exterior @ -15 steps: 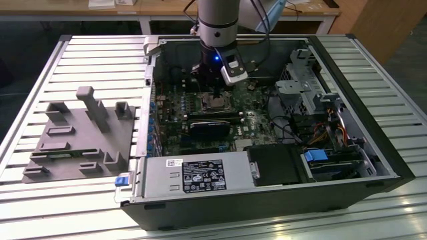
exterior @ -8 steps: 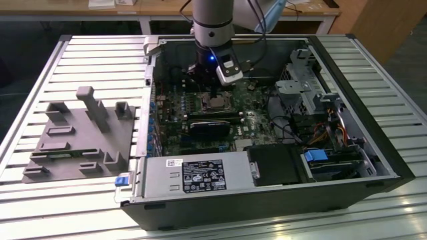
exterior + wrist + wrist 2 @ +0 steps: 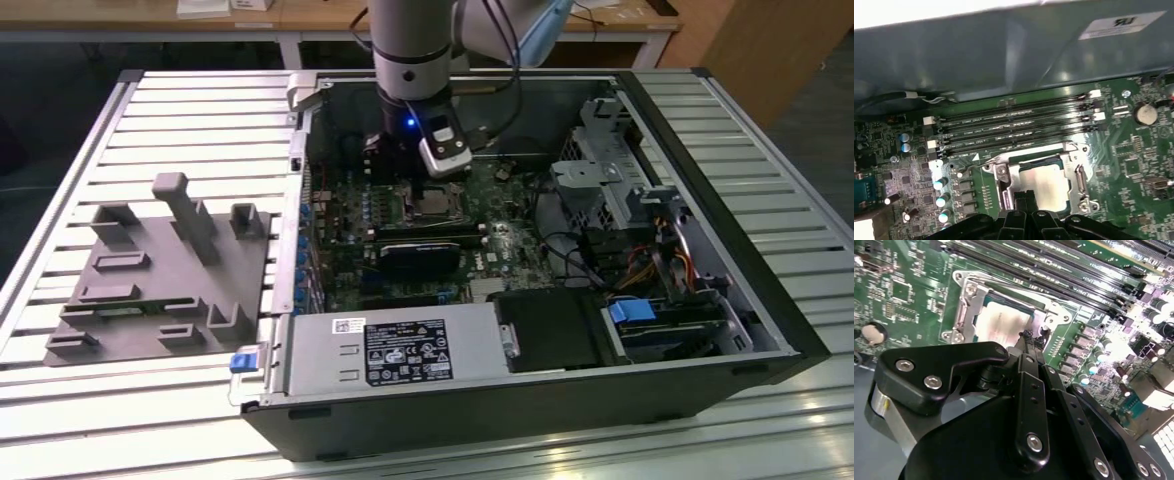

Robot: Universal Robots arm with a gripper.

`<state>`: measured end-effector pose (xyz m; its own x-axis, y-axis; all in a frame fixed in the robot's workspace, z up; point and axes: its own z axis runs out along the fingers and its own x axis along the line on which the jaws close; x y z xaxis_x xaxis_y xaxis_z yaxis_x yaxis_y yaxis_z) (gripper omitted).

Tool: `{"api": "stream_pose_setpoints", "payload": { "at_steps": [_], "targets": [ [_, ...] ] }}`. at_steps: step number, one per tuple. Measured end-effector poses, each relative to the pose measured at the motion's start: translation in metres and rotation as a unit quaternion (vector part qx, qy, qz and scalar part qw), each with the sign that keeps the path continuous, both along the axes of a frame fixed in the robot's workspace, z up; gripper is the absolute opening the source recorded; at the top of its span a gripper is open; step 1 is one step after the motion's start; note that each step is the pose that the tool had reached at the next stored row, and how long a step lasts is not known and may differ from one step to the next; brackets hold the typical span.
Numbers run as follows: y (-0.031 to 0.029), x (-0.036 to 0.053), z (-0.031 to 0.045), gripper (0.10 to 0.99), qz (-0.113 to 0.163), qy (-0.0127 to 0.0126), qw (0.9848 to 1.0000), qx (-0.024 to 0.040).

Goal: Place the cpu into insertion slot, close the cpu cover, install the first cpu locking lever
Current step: 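Close the cpu cover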

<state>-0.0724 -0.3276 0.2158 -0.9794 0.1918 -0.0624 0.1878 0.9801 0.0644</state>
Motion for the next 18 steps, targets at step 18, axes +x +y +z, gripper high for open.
{"api": "stream_pose_setpoints", "payload": {
  "at_steps": [18],
  "targets": [
    [0.0000, -0.0081, -0.0165, 0.102, 0.000, 0.0000, 1.0000, -0.0001]
  ]
}}
